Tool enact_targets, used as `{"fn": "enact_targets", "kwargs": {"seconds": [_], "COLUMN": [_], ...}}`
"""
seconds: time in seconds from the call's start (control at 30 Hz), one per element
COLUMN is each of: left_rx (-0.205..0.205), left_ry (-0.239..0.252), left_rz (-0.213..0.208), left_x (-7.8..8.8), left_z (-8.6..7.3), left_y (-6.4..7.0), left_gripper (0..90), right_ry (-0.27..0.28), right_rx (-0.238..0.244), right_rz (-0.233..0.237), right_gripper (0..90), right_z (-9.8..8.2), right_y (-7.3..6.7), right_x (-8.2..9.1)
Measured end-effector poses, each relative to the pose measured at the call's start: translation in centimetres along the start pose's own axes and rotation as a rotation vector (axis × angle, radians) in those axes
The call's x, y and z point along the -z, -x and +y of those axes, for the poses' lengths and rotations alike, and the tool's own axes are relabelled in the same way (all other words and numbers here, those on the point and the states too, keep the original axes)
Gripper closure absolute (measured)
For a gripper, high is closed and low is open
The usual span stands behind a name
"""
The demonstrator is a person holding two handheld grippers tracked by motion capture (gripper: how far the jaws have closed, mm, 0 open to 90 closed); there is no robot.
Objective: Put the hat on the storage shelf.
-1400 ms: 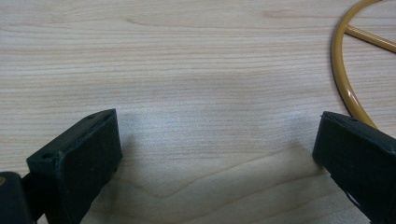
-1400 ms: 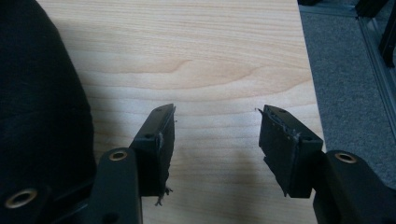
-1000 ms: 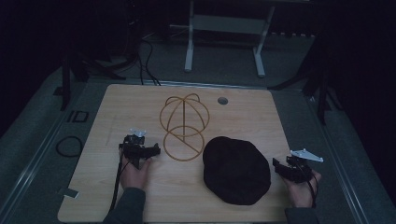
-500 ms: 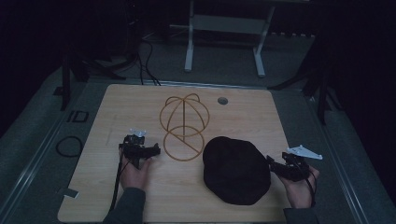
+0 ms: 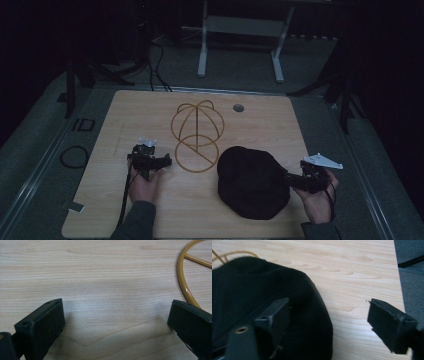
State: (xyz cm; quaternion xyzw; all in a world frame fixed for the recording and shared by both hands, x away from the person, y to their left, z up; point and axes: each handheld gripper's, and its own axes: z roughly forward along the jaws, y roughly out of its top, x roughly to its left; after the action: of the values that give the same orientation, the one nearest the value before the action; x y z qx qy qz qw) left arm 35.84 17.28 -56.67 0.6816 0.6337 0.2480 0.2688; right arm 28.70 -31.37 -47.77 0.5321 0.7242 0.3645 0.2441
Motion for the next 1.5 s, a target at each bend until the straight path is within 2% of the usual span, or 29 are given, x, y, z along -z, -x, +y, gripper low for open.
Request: {"fn": "enact_targets", "kwargs": {"seconds": [0.3,0.5,0.87,1.13,1.5], "left_rx": [0.002,0.002,0.002,0.002,0.002], "left_ry": [0.002,0.002,0.002,0.002,0.002], "left_rz": [0.0,0.0,0.0,0.0,0.0], "left_x": [0.0,0.0,0.0,0.0,0.0], "left_z": [0.0,0.0,0.0,0.0,0.0], "left_y": [0.0,0.0,0.0,0.0,0.0], "left_gripper": [0.7,0.7,0.7,0.7,0.7], "right_ry": [0.022,0.035,0.065,0.058,0.025], "right_rx": [0.016,0.019,0.074,0.094,0.145], "right_rz": [0.03,0.069,0.131,0.167,0.224], "right_gripper": [13.2,12.7,10.9,10.9,10.5], "right_z": [0.4,0.8,2.0,2.4,3.3], "right_y": [-0.7,-1.4,-3.6,-4.7,-7.2], "right_x": [0.3,0.4,0.6,0.3,-1.3]}}
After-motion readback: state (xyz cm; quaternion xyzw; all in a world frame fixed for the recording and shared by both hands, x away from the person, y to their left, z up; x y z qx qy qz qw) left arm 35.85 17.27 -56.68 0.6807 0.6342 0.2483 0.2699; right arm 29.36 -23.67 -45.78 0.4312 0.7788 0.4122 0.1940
